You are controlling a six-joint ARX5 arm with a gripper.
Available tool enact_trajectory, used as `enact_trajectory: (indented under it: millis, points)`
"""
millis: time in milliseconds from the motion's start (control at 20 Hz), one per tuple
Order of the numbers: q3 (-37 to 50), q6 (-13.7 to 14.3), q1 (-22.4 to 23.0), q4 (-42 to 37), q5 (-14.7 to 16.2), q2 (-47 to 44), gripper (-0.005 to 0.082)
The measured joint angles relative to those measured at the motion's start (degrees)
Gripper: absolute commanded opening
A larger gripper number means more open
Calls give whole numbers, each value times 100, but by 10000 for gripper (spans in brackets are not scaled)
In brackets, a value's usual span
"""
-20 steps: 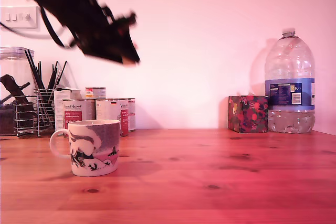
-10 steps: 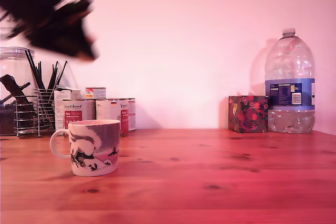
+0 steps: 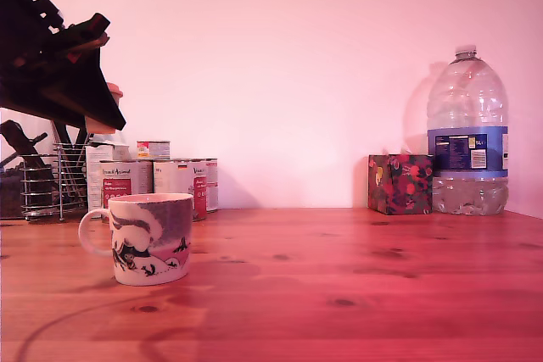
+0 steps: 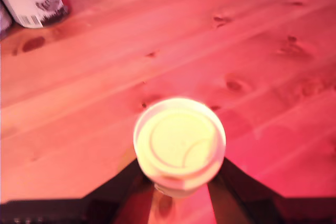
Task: Pick up the coffee capsules from the table one by one and drop them inside the nearest coffee cup
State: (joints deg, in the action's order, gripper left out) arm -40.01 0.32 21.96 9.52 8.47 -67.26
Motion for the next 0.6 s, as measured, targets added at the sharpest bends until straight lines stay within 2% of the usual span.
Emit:
enact_trajectory:
  millis: [300, 600]
  points:
    - [-1126, 133, 94, 782, -50, -1187, 214]
    - [-2699, 240, 120, 2157, -66, -2367, 214]
